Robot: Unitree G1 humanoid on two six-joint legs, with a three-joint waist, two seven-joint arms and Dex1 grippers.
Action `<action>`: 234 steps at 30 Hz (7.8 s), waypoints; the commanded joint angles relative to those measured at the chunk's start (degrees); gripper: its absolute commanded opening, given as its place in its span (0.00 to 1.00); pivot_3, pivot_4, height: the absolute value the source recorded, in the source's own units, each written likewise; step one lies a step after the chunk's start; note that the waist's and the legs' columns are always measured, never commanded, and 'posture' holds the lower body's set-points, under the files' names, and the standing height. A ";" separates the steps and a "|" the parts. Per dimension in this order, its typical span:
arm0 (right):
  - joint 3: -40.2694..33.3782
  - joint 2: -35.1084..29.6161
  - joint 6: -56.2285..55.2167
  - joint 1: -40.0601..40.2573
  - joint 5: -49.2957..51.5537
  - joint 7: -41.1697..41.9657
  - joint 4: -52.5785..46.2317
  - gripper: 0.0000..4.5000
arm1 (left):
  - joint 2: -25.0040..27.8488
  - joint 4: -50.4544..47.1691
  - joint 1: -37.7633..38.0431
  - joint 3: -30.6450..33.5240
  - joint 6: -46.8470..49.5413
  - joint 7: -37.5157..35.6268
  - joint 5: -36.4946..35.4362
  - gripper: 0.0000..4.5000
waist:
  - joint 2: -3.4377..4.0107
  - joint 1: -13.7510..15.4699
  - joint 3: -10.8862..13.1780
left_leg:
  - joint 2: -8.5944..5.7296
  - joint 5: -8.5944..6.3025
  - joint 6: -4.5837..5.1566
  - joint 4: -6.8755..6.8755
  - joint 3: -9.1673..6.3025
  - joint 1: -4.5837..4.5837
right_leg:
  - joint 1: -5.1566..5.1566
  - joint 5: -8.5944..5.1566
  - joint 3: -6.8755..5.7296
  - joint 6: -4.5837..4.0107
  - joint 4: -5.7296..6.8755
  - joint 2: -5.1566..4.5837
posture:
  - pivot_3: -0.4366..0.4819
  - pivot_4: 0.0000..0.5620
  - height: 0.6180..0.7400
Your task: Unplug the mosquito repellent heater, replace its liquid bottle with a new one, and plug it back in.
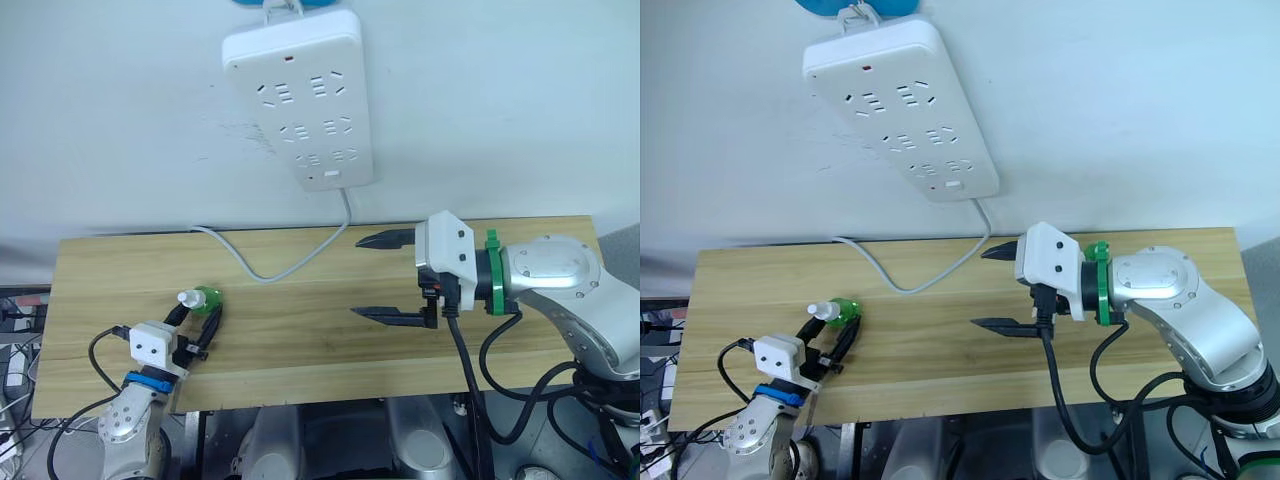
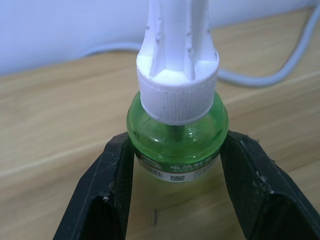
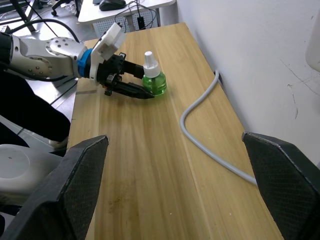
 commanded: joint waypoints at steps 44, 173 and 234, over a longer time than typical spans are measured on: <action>-0.89 11.67 -0.99 -4.72 1.68 -4.46 5.01 1.00 | 23.71 -36.01 -20.49 -9.27 43.85 -20.70 -13.60 0.50 | -0.33 0.10 -2.44 | -0.03 0.18 -0.31 0.03 -0.12 -0.09 | -0.10 0.01 -0.32 -0.01 0.10 -0.01 | 0.23 0.58 1.00; 7.37 16.05 -23.50 -18.93 -9.12 24.20 30.04 0.78 | 19.94 -38.01 -34.52 -14.21 45.19 -31.97 -11.63 0.50 | -0.38 0.10 -3.03 | 0.02 0.30 -0.39 1.09 0.13 -0.09 | -0.61 0.02 -0.29 -0.02 1.85 -0.02 | 0.30 0.71 1.00; 2.51 17.30 -0.74 -14.11 0.16 -1.71 11.92 0.38 | 17.76 -45.13 -25.70 -12.70 46.01 -14.36 -10.86 0.50 | -0.38 0.13 -3.03 | 0.01 0.28 -0.35 1.06 0.16 -0.09 | -0.61 0.02 -0.24 -0.02 1.84 -0.03 | 0.29 0.71 1.00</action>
